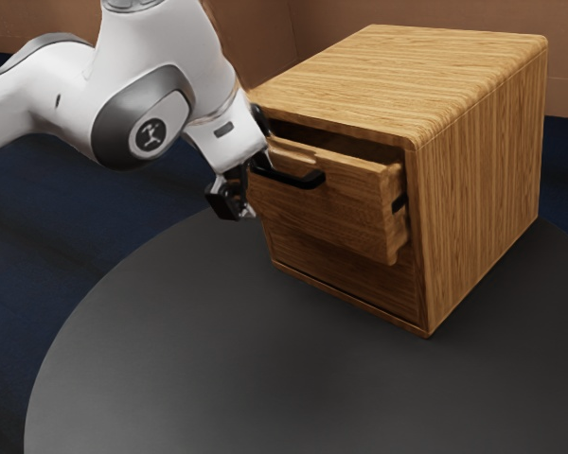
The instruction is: Pull the drawer handle with one arm to open the drawer
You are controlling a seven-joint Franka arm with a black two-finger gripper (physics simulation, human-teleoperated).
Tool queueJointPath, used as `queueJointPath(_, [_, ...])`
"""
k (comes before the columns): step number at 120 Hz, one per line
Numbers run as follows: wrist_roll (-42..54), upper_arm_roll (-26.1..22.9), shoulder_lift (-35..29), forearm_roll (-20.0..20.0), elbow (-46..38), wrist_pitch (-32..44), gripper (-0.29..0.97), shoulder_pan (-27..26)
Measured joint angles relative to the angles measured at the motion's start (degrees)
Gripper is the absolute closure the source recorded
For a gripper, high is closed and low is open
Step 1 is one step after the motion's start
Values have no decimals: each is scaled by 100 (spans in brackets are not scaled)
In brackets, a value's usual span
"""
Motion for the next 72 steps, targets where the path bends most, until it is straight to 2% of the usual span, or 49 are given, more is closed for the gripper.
queueJointPath(4, [0, 64, -254, -13, -231, -2, 23, -43])
queueJointPath(20, [-1, 211, -1181, -90, -1143, 4, 15, -53])
queueJointPath(36, [-18, 640, -3170, -227, -2811, 8, 8, -41])
queueJointPath(43, [-40, 720, -3687, -256, -3200, -10, 6, -43])
queueJointPath(50, [-93, 707, -3872, -447, -3235, -136, 5, -45])
queueJointPath(62, [-654, 720, -4018, -1207, -2453, -1145, 4, -61])
queueJointPath(72, [-1148, 664, -4058, -1592, -2100, -1950, 3, -80])
